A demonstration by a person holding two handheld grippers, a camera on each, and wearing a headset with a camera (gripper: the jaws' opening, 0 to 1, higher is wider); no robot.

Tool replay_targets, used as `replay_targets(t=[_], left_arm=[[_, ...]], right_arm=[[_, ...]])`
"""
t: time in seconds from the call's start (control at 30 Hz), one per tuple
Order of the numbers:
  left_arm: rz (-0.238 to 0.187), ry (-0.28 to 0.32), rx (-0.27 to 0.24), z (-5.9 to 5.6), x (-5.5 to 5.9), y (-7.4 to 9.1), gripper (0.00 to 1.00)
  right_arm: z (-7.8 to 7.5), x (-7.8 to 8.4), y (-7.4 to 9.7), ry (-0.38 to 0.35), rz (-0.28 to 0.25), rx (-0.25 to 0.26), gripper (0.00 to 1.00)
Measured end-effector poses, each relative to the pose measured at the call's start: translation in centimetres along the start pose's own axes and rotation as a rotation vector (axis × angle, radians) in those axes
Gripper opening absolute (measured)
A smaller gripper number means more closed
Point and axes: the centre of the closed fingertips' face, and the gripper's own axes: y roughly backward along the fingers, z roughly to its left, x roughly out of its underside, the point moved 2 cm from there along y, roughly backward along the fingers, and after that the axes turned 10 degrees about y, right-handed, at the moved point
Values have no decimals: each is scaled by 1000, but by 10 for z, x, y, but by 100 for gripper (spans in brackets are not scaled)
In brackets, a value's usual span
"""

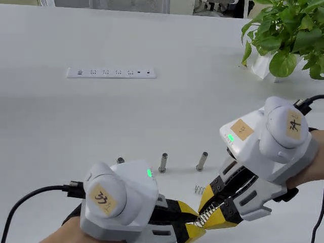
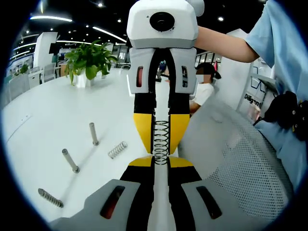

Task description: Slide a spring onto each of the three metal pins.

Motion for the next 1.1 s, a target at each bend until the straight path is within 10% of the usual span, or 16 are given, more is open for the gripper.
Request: replay_targets(t=[1.1], left_arm=[[-36, 25, -55, 6, 8, 8, 20]], right_arm=[[-8, 3, -1, 29, 35, 28, 7]])
